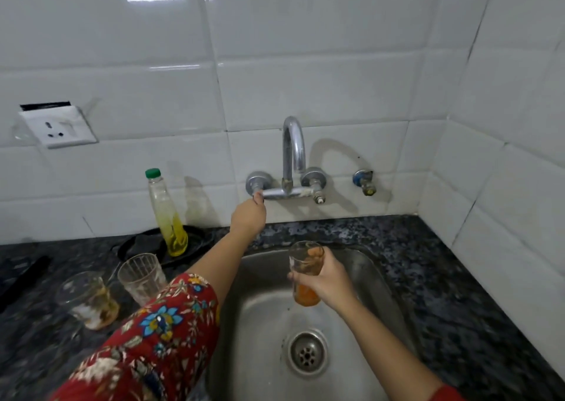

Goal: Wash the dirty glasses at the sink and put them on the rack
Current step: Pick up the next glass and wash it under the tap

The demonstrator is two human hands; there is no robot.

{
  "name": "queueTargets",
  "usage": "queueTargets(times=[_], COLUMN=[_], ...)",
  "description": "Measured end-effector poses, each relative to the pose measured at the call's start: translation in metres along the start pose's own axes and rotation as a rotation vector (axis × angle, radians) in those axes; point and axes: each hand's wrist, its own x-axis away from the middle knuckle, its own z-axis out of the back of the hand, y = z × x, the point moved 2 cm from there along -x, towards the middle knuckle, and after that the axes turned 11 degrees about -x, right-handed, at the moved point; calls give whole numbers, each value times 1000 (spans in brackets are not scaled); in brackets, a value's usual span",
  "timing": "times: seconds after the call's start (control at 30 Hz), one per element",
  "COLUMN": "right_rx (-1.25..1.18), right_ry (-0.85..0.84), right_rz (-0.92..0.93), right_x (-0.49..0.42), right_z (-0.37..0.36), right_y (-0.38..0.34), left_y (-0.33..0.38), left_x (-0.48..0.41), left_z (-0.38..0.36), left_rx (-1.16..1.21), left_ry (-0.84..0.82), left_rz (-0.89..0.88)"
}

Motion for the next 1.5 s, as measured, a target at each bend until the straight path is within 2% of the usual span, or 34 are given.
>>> queueTargets(times=[0.1,0.2,0.27,0.37,0.4,0.5,0.57,0.63,0.7,0.77,0.83,0.93,0.97,1.0,1.07,1.1,1.17,1.2,1.3,1.33,1.43,1.5], right_rx=[2,13,5,-45,-62,-120,-115,17,290,523,760,1247,1304,1280,1048,908,811,902,1385,1470,1378,1304], right_ry=[-16,-29,-46,-58,-61,-135,-223,-164,-89,-242,-501,-629,-612,-588,-631,-663,-720,-750,-670,-656,-693,-735], right_rz=[12,7,10,52,75,95,85,183,424,636,700,845,809,673,320,228,208,284,788,813,539,452], right_x=[-5,-7,-8,-10,-10,-15,-16,-19,-17,-16,-21,-41,-45,-46,-47,-51,-53,-53,-54,-55,-52,-57], right_z=[1,0,-1,-1,-1,-2,-9,-14,-12,-6,5,9,4,-2,-18,-22,-19,-12,4,3,-8,-7], right_y=[1,1,-1,-4,-6,-15,-22,-25,-28,-29,-29,-31,-33,-37,-40,-40,-43,-46,-47,-43,-38,-40], left_y=[-8,-17,-17,-27,-33,-48,-44,-35,-31,-34,-39,-37,-34,-30,-23,-21,-22,-25,-30,-29,-25,-23], left_x=[-8,-12,-1,33,45,68,68,62,57,53,49,46,49,52,58,60,57,53,44,45,54,56], left_z=[-3,-6,-9,-27,-37,-67,-76,-78,-77,-71,-66,-66,-67,-69,-71,-70,-67,-64,-58,-60,-73,-77], left_rx=[167,623,742,703,708,787,753,719,662,631,531,282,254,262,257,232,226,238,290,316,315,348], left_ry=[-35,-104,-155,-223,-298,-721,-800,-719,-594,-534,-512,-422,-360,-279,-78,10,40,-45,-332,-347,-142,-65], left_rz=[120,218,234,104,32,-178,-302,-343,-327,-313,-398,-500,-480,-449,-420,-429,-447,-460,-550,-538,-409,-383])
